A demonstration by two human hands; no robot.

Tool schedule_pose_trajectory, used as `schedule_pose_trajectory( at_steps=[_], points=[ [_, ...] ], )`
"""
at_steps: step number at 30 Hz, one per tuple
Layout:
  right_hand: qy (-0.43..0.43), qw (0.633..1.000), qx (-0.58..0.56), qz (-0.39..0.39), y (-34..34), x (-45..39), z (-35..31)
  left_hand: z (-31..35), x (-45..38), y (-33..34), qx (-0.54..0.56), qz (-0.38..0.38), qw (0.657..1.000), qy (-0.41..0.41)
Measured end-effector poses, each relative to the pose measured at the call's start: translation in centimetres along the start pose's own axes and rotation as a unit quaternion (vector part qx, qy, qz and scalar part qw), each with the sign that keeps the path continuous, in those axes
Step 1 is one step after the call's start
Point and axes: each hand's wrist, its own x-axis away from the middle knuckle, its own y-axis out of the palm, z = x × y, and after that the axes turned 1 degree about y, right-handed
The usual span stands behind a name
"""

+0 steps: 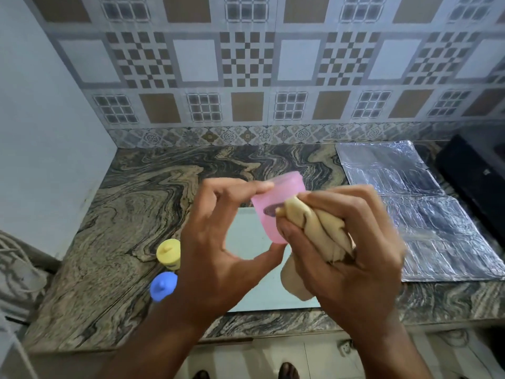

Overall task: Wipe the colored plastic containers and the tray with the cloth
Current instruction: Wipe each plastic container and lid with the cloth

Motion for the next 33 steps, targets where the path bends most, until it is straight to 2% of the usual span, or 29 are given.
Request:
schedule_pose_trajectory(
  at_steps=[5,8,10,13,18,20,23,25,29,33],
  points=[
    [0.043,0.999,-0.008,0.017,0.8,-1.8,0.1,-0.8,0.3,0.1,0.028,0.012,0.999,0.038],
    [0.097,0.991,-0.060,0.071,1.3,-2.3,0.2,-1.4,0.7,0.5,0.100,0.024,0.995,-0.004],
    [0.103,0.985,-0.097,0.100,1.0,-2.0,0.2,-1.5,1.0,0.6,0.155,0.048,0.986,-0.049],
    [0.068,0.990,-0.095,0.077,0.7,-0.4,-0.4,-1.4,0.7,0.6,0.236,0.070,0.964,-0.098],
    [0.046,0.992,-0.115,0.039,1.6,1.1,-0.5,-0.8,0.3,0.5,0.311,0.048,0.945,-0.091],
    [0.051,0.992,-0.109,0.036,1.5,1.0,-0.3,-1.2,0.3,0.1,0.292,0.050,0.951,-0.090],
    [0.037,0.995,-0.096,0.016,1.0,0.7,-0.4,-2.1,0.1,-0.4,0.143,0.054,0.987,-0.048],
    [0.012,0.997,-0.070,-0.009,1.0,0.3,-0.7,-2.0,0.1,-0.6,0.063,0.047,0.996,-0.031],
    [0.008,0.999,-0.040,-0.016,1.5,-1.0,-1.1,-1.4,0.4,-0.6,0.055,0.047,0.997,-0.001],
    [0.078,0.992,-0.086,0.042,2.5,-2.5,-0.5,-1.9,0.8,-1.1,0.087,0.045,0.995,-0.004]
  ],
)
